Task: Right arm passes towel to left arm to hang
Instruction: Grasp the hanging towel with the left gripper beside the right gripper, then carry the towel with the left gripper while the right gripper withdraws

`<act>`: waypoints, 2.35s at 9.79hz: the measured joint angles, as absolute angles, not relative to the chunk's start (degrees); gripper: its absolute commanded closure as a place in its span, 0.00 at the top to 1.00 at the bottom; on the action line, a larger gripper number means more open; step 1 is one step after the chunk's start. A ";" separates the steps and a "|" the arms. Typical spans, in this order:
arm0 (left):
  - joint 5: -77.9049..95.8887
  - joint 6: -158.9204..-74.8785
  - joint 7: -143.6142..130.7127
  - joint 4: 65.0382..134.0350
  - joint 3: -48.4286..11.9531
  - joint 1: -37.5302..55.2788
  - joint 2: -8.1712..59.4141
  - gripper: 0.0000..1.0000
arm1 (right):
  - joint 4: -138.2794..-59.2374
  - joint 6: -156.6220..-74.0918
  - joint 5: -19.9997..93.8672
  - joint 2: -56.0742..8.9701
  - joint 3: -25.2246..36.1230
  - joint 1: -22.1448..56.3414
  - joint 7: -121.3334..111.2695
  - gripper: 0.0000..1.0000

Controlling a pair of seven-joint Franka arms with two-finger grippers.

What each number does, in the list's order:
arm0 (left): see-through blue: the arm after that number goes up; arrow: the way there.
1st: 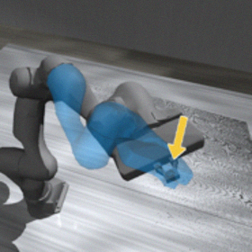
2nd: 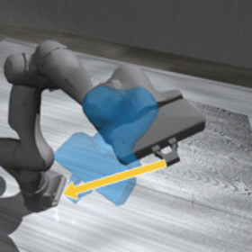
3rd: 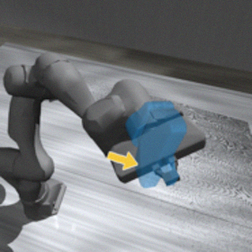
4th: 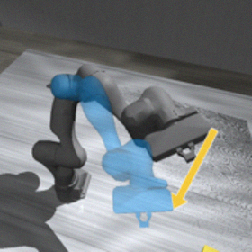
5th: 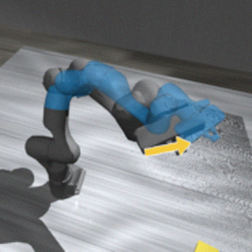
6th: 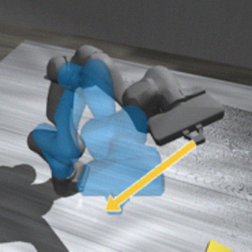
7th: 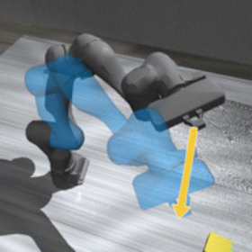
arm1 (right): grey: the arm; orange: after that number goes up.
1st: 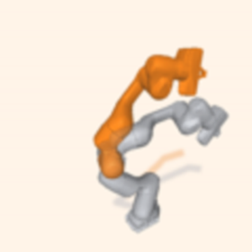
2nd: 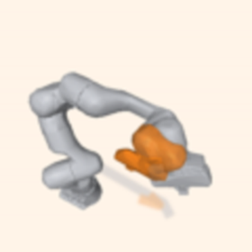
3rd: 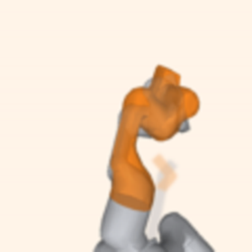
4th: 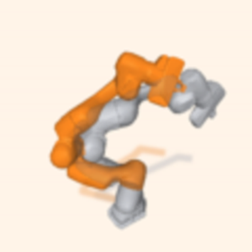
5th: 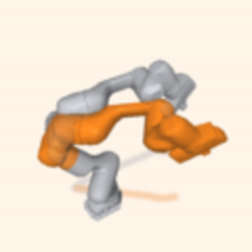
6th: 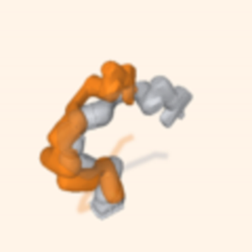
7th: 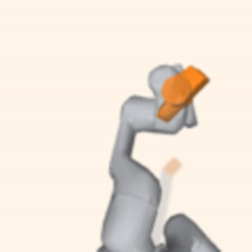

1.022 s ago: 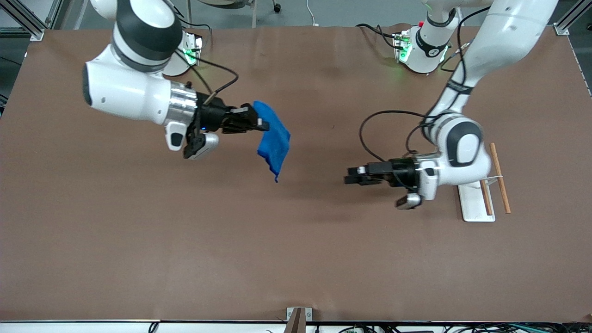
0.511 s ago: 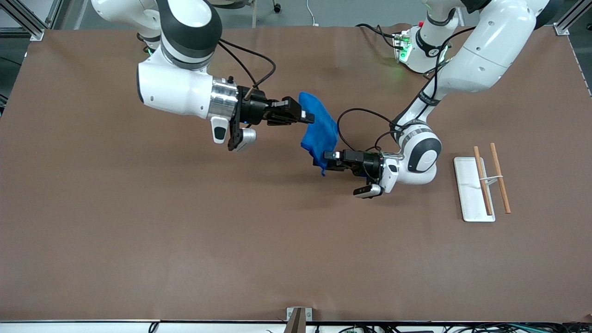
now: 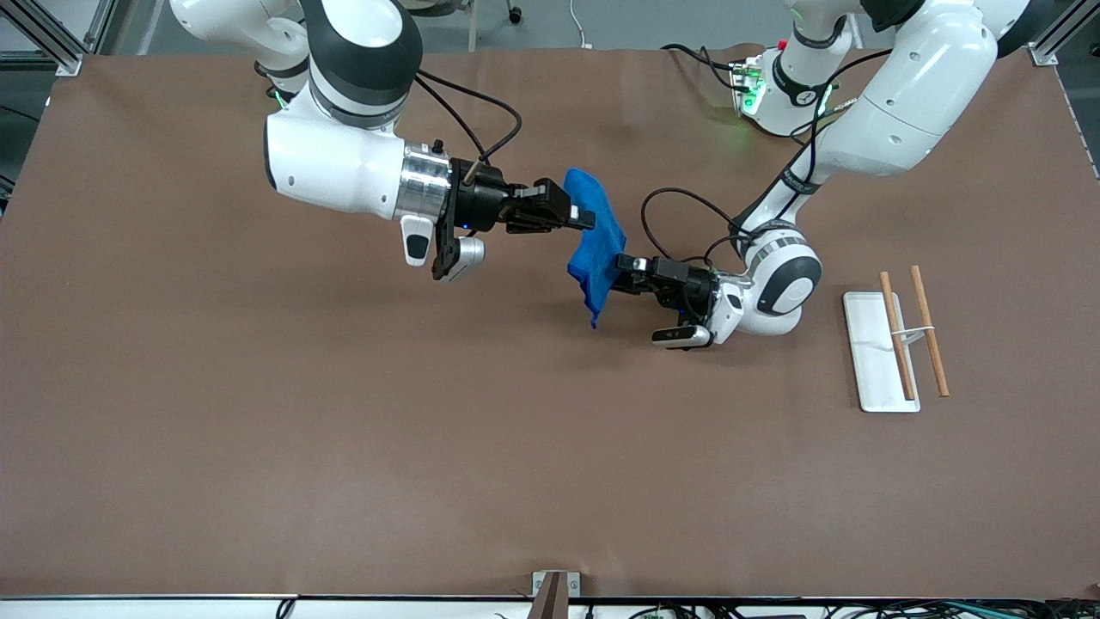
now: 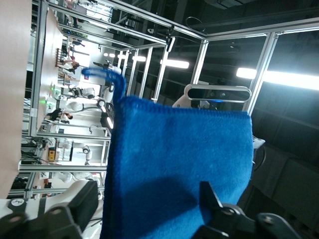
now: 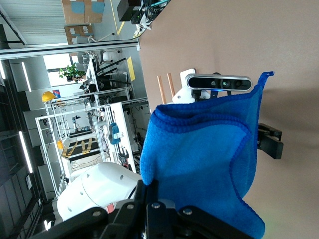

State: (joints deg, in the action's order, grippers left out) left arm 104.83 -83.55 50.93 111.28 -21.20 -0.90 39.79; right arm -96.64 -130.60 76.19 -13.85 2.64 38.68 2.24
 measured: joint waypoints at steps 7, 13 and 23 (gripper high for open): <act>104.83 -80.71 50.93 112.11 -21.47 -3.42 39.65 0.00 | -96.64 -130.63 76.23 -13.87 2.66 38.69 2.24 0.00; 104.24 -89.33 25.15 108.21 -21.26 -9.84 31.48 0.00 | -97.24 -130.77 71.83 -14.17 3.52 38.53 4.41 1.00; 25.92 -100.31 -25.85 91.74 -20.19 -21.37 20.57 0.00 | -99.63 -105.99 8.55 -4.74 5.90 11.45 15.49 1.00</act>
State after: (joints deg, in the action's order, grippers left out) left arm 25.92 -100.31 -25.85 91.74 -20.19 -21.37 20.57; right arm -99.63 -105.99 8.55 -4.74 5.90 11.45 15.49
